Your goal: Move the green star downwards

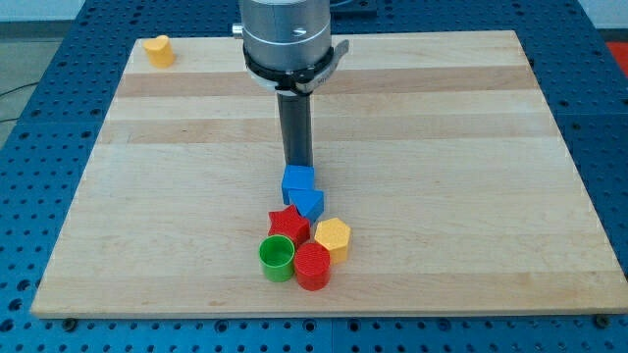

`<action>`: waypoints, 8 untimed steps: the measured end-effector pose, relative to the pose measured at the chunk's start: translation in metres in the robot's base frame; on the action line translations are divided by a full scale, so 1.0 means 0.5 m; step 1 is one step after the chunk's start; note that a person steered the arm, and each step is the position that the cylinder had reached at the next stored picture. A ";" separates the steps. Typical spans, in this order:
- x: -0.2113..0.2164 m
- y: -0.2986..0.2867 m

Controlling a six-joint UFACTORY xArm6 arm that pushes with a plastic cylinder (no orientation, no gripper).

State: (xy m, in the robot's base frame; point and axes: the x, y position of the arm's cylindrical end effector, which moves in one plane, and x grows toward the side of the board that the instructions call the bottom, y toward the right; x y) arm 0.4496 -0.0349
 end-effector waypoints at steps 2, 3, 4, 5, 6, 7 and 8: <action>-0.131 0.110; -0.255 0.241; -0.397 0.343; -0.476 0.289; -0.499 0.172; -0.499 0.024; -0.489 0.014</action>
State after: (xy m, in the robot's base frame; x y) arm 0.2052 -0.0280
